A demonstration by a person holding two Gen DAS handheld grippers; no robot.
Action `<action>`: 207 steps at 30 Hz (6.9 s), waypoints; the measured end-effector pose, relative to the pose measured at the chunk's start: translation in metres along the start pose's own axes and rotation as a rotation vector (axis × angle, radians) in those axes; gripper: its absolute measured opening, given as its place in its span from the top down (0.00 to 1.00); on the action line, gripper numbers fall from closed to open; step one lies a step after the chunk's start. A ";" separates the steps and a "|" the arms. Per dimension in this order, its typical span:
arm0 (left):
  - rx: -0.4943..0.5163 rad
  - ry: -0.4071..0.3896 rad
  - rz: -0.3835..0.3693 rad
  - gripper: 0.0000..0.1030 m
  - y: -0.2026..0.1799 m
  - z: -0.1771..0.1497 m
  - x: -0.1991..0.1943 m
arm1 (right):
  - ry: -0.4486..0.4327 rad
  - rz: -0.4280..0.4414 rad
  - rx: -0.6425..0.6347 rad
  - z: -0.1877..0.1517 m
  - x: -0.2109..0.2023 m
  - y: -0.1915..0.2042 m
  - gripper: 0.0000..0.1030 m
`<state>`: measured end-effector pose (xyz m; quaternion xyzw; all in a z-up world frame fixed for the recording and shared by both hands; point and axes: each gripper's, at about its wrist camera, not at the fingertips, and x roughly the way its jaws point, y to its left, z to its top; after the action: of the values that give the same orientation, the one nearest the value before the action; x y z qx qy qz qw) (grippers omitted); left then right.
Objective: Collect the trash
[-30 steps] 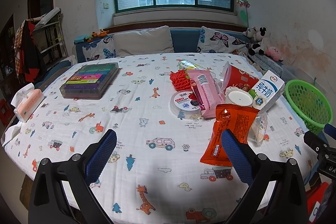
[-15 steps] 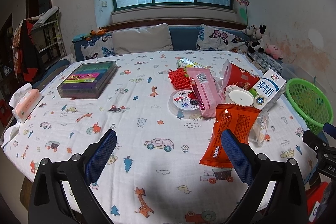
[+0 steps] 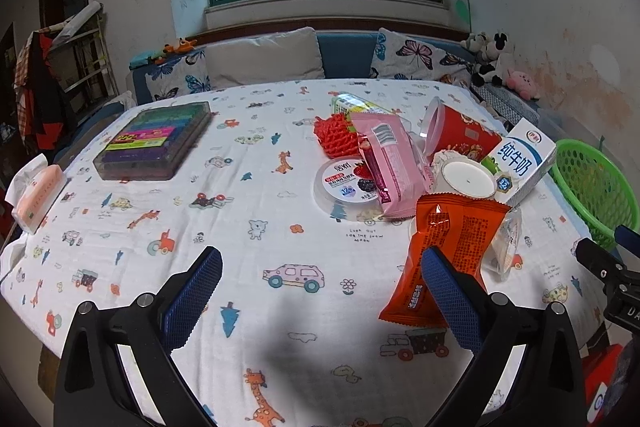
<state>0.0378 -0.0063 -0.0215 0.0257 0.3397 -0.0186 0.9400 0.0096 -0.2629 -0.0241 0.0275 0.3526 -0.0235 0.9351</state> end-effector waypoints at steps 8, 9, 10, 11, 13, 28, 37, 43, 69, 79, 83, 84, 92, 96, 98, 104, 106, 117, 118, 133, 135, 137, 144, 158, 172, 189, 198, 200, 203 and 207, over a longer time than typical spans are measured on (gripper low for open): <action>0.013 0.039 -0.011 0.06 -0.007 0.003 0.014 | 0.026 0.016 -0.017 0.006 0.014 0.001 0.04; 0.015 0.045 -0.011 0.06 -0.007 0.004 0.016 | 0.029 0.020 -0.017 0.007 0.016 0.001 0.04; 0.015 0.048 -0.011 0.06 -0.007 0.004 0.018 | 0.031 0.024 -0.017 0.008 0.017 0.001 0.04; 0.016 0.052 -0.010 0.06 -0.007 0.005 0.020 | 0.033 0.028 -0.021 0.009 0.019 0.002 0.04; 0.015 0.061 -0.011 0.06 -0.007 0.006 0.023 | 0.036 0.030 -0.031 0.011 0.021 0.004 0.04; 0.057 0.124 -0.105 0.06 -0.009 0.012 0.038 | 0.078 0.143 -0.086 0.015 0.037 0.009 0.04; 0.113 0.179 -0.292 0.07 -0.017 0.016 0.045 | 0.115 0.246 -0.110 0.013 0.045 0.010 0.05; 0.152 0.214 -0.396 0.19 -0.031 0.014 0.058 | 0.137 0.287 -0.128 0.012 0.052 0.011 0.07; 0.119 0.273 -0.629 0.83 -0.033 0.012 0.072 | 0.207 0.434 -0.164 0.018 0.089 0.025 0.19; 0.102 0.231 -0.608 0.88 -0.008 0.015 0.051 | 0.224 0.489 -0.096 0.022 0.094 0.012 0.19; 0.095 0.208 -0.592 0.88 0.003 0.019 0.040 | 0.231 0.484 -0.085 0.023 0.101 0.008 0.19; 0.090 0.204 -0.592 0.88 0.006 0.020 0.038 | 0.232 0.486 -0.083 0.023 0.103 0.008 0.19; 0.083 0.143 -0.599 0.88 0.014 0.040 0.016 | 0.238 0.526 -0.050 0.023 0.108 0.002 0.30; 0.107 0.102 -0.609 0.88 0.008 0.055 0.007 | 0.234 0.529 -0.035 0.022 0.104 -0.003 0.36; 0.111 0.082 -0.626 0.88 0.003 0.065 0.003 | 0.220 0.526 -0.032 0.021 0.096 -0.008 0.36; 0.156 0.032 -0.692 0.88 -0.034 0.094 -0.002 | 0.156 0.496 0.001 0.024 0.066 -0.031 0.36; 0.181 0.021 -0.720 0.88 -0.056 0.105 -0.001 | 0.131 0.472 0.014 0.027 0.056 -0.043 0.36; 0.293 0.055 -0.884 0.88 -0.199 0.141 0.016 | 0.010 0.202 0.165 0.044 0.025 -0.165 0.36; 0.311 0.065 -0.891 0.88 -0.217 0.142 0.021 | 0.004 0.172 0.178 0.045 0.025 -0.178 0.36; 0.369 0.256 -0.847 0.88 -0.348 0.122 0.091 | 0.073 -0.022 0.286 0.029 0.067 -0.269 0.35; 0.368 0.272 -0.841 0.88 -0.353 0.121 0.098 | 0.074 -0.036 0.277 0.026 0.067 -0.270 0.35; 0.365 0.289 -0.828 0.87 -0.358 0.118 0.105 | 0.076 -0.040 0.276 0.025 0.067 -0.269 0.34; 0.356 0.329 -0.810 0.84 -0.368 0.108 0.121 | 0.062 -0.056 0.278 0.023 0.056 -0.268 0.31; 0.314 0.302 -0.850 0.60 -0.349 0.106 0.104 | 0.017 -0.041 0.306 0.018 0.025 -0.257 0.27; 0.300 0.120 -0.763 0.47 -0.240 0.091 0.039 | -0.022 0.033 0.272 0.017 0.004 -0.205 0.21; 0.159 0.035 -0.384 0.24 -0.097 0.056 0.051 | -0.018 0.144 0.211 0.035 0.016 -0.142 0.17; 0.130 0.110 -0.333 0.24 -0.087 0.037 0.085 | -0.004 0.183 0.175 0.044 0.026 -0.122 0.17; 0.127 0.112 -0.336 0.25 -0.090 0.036 0.089 | 0.001 0.192 0.171 0.045 0.029 -0.118 0.17; 0.129 0.114 -0.337 0.28 -0.093 0.036 0.093 | 0.007 0.205 0.170 0.049 0.034 -0.113 0.17; 0.127 0.117 -0.340 0.35 -0.094 0.035 0.097 | 0.013 0.227 0.169 0.057 0.044 -0.108 0.17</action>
<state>0.1298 -0.1041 -0.0603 0.0283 0.3915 -0.1970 0.8984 0.0729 -0.3750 -0.0144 0.1457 0.3499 0.0529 0.9239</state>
